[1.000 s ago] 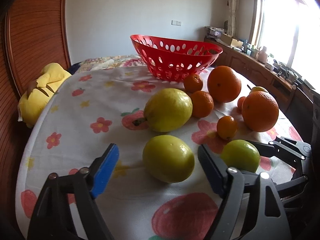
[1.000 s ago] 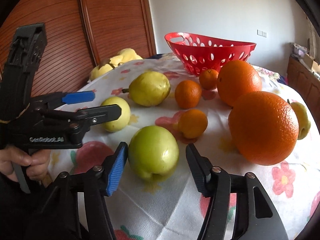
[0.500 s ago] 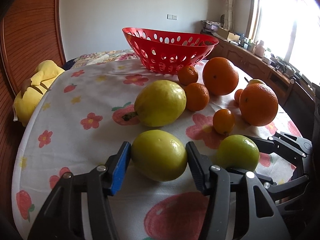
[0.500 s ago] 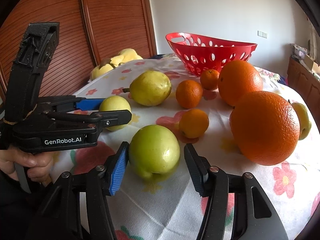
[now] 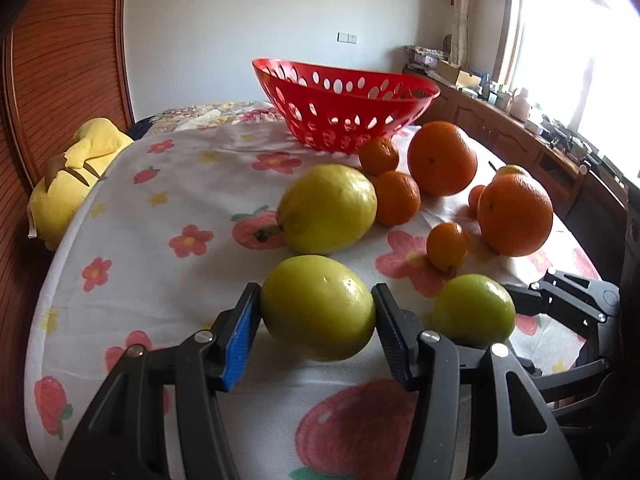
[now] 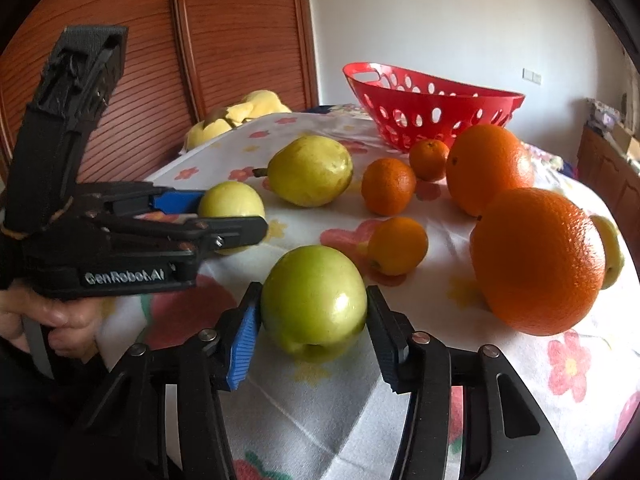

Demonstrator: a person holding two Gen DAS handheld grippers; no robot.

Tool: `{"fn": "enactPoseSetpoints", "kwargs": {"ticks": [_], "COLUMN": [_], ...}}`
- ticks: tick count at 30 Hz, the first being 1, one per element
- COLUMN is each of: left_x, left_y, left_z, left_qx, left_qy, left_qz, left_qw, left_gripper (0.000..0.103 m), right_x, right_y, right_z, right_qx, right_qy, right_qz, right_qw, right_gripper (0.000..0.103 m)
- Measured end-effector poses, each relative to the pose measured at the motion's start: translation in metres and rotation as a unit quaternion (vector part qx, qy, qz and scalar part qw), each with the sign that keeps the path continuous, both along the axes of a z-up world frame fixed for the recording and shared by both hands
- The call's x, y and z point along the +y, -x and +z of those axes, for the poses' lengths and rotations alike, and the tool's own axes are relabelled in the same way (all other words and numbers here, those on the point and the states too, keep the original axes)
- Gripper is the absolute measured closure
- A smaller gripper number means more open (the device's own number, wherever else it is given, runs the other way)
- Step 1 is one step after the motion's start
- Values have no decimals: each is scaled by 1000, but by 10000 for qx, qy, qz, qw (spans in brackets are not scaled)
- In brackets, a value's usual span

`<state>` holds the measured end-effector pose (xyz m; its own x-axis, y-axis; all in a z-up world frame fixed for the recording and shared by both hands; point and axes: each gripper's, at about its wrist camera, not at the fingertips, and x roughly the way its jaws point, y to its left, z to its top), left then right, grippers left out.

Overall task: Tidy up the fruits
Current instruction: 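Carry the lemon and apple over the red basket and open both tools to drop them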

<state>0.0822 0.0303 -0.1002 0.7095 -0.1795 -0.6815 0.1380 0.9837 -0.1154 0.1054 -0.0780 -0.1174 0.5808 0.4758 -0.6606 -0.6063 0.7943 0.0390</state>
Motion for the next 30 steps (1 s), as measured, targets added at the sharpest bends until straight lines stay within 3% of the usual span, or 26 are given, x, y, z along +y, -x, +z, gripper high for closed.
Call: {"fn": "enactPoseSetpoints", "kwargs": {"ticks": [4, 11, 22, 30], "left_x": [3, 4, 5, 2], "left_y": [0, -12, -56, -85], "left_z": [10, 33, 71, 88], "left_qx": [-119, -362, -635, -718], "left_qy": [-19, -33, -91, -235], "left_qz": [0, -40, -164, -233], "left_qw": [9999, 9993, 9978, 9969], "left_gripper": [47, 47, 47, 47], "right_x": [-4, -14, -27, -23], "right_y": [-1, -5, -58, -102], "right_z": [2, 38, 102, 118], "right_qx": [73, -223, -883, -945], "right_qy": [-65, -145, -39, 52], "right_qz": [5, 63, -238, -263], "right_qw": [10000, 9996, 9958, 9952], "right_gripper": [52, 52, 52, 51]}}
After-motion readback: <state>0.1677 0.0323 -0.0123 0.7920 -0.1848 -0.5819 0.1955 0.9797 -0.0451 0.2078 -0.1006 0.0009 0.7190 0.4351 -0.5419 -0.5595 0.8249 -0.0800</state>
